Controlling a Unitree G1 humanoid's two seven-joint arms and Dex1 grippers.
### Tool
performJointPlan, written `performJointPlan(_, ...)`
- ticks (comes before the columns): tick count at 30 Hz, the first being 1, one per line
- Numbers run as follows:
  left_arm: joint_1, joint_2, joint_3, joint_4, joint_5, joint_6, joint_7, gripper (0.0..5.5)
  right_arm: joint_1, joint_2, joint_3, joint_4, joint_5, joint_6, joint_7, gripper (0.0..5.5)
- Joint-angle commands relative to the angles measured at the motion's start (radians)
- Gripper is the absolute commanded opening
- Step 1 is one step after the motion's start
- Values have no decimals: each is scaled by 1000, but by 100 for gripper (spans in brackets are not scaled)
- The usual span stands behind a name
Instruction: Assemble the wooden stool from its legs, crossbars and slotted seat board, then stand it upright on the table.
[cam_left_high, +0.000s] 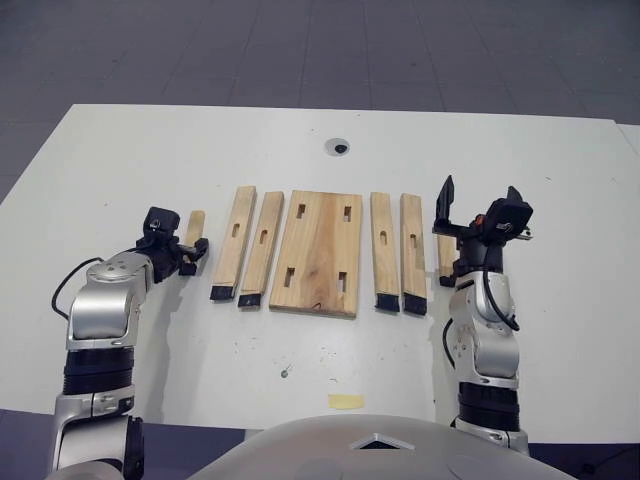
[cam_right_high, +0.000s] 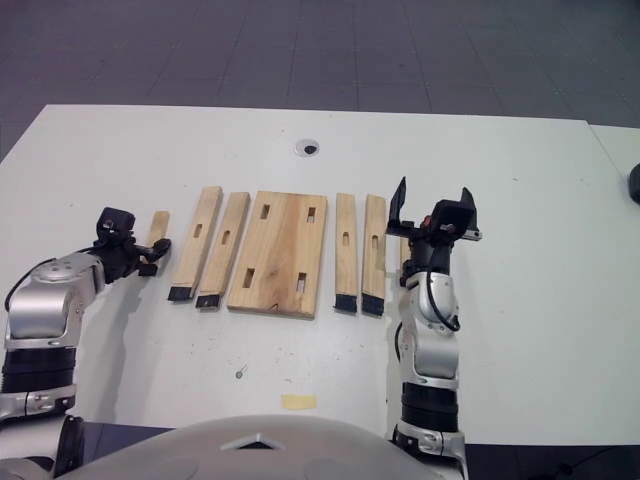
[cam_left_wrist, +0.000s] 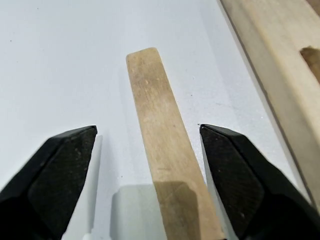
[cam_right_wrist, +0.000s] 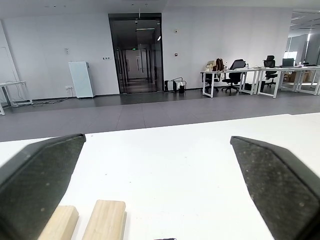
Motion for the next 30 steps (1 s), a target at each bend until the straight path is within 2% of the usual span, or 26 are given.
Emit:
performJointPlan(1,70,45,-40,29,0,50,-50,299,20,14,16,-12,-15,-18,-10,540)
performJointPlan(11,98,79,-67,97,21,-13,-82,136,17,23,28,3,-24,-36,-13,540)
performJointPlan(17,73,60,-58,95,-2,-78,-94,129,17,23,23,7,-24,-41,-16,540)
performJointPlan(21,-72,8,11,79,-21,-247,-40,129,-9,12,11,1,5,-29,4,540)
performJointPlan(23,-157,-24,33,54,-45,-312,-21,129,-33,8,0,-24,83,21,46,540)
performJointPlan(25,-206,-62,14,-7,-88,-391,-64,129,-58,14,18,-98,275,130,145,540)
performJointPlan(28,-195,-87,-78,-109,-130,-496,-180,129,-83,22,54,-212,555,275,254,540)
performJointPlan(30,-164,-95,-143,-168,-158,-520,-250,129,-101,27,55,-225,663,331,280,540)
